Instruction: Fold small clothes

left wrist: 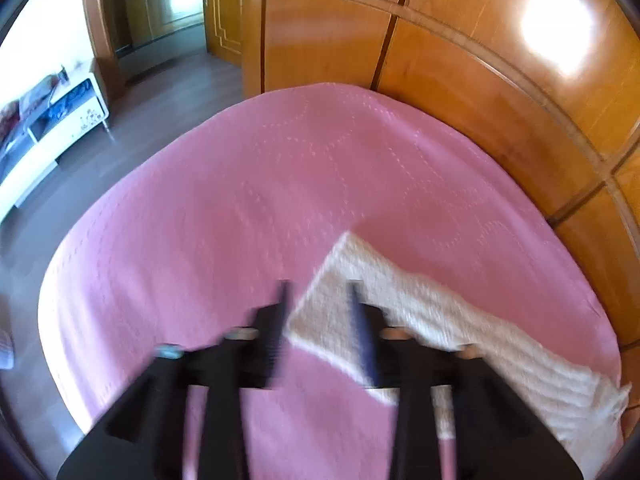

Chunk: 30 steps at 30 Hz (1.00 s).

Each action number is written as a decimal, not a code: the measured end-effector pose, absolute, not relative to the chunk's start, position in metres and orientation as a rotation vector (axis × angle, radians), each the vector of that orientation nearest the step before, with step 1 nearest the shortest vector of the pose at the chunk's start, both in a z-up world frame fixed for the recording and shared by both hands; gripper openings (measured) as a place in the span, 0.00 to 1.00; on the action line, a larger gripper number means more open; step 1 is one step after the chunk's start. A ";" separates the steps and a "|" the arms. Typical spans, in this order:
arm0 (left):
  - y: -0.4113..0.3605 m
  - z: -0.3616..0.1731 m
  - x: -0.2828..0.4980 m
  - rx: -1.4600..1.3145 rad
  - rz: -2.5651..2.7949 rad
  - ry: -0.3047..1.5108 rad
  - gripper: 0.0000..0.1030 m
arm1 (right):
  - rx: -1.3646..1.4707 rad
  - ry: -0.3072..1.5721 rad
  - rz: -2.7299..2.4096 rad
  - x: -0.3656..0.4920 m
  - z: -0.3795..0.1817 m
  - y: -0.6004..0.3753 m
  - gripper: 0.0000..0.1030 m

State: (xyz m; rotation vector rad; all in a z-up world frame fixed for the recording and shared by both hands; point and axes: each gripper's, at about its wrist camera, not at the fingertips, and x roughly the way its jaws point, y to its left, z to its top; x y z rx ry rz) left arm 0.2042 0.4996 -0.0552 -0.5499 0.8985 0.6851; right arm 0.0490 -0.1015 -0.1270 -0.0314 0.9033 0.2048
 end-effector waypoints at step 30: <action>0.155 -0.111 0.028 -0.381 -0.320 1.037 0.07 | 0.167 1.019 0.108 -0.067 -0.093 -0.241 0.09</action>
